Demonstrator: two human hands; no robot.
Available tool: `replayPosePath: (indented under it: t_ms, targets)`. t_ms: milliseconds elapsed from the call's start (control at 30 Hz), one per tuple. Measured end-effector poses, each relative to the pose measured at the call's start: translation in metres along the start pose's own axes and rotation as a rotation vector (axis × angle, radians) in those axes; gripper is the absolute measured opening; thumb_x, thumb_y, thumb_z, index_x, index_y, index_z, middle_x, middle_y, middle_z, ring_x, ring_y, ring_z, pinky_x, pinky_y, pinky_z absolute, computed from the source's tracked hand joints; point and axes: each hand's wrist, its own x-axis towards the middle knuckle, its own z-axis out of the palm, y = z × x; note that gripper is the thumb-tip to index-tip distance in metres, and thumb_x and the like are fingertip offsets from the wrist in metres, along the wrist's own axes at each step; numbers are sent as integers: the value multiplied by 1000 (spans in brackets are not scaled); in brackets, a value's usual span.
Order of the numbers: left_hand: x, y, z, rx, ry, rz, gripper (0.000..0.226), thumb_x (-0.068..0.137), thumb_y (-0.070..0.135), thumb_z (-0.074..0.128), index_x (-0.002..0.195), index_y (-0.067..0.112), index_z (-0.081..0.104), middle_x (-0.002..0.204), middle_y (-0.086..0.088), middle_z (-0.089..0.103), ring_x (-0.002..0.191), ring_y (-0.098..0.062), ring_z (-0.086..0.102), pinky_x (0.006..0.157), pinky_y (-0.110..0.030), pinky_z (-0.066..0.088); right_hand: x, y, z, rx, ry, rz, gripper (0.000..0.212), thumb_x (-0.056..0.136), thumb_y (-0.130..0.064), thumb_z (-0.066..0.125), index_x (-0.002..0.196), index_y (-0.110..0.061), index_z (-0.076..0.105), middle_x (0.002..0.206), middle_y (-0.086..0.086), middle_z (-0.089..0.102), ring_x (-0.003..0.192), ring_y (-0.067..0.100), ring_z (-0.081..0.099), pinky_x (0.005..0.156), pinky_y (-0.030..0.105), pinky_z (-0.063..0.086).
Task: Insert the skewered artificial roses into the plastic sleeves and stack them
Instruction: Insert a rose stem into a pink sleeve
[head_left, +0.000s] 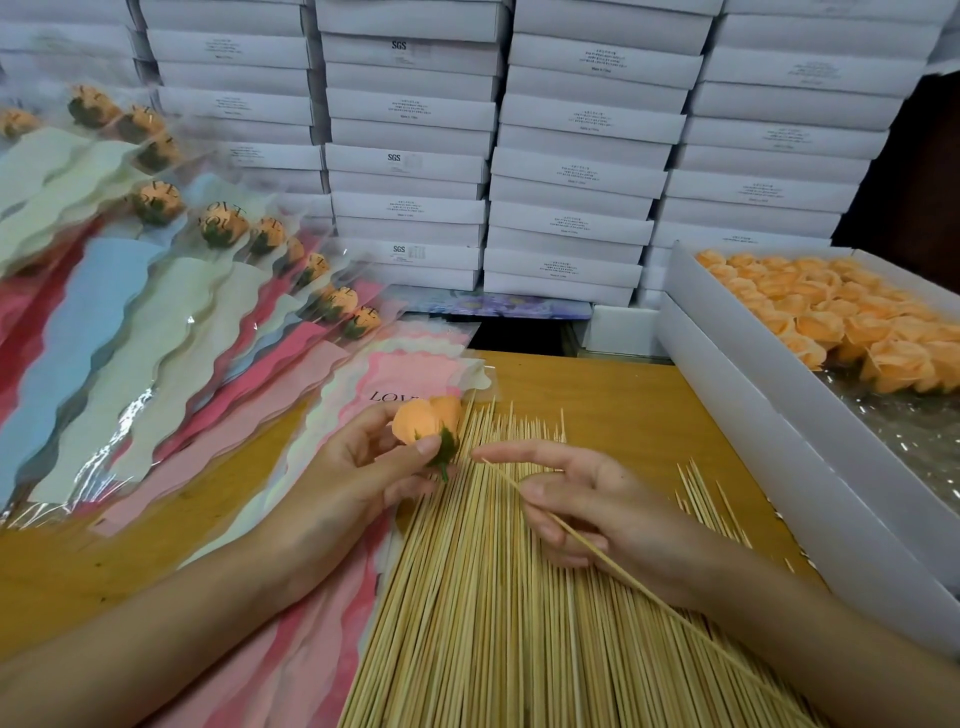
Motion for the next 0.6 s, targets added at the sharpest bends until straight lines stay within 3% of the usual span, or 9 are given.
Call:
replayPosePath:
  t_ms: [100,233,600]
  targets:
    - [0,1,0,-22,-3,-7,42,70,25,79,110,15,68,110,-15,69,99,-22,68,74,-21,55,1,1,1,-24,0,21,37,96,-11,51,133,-15,57,63,-2,54,43,2,33,45,15,36]
    - [1,1,0,-12,2,-3,51,68,24,79,114,9,64,103,-13,71,92,-16,67,72,-21,55,1,1,1,-25,-15,49,41,93,-16,54,134,-15,55,63,-3,55,43,2,35,46,15,38]
    - [1,1,1,-29,24,-6,46,69,19,77,111,10,64,96,-7,72,88,-12,69,71,-20,55,2,2,0,-49,-37,59,36,93,-18,55,128,-16,59,62,-5,55,43,2,36,48,15,40]
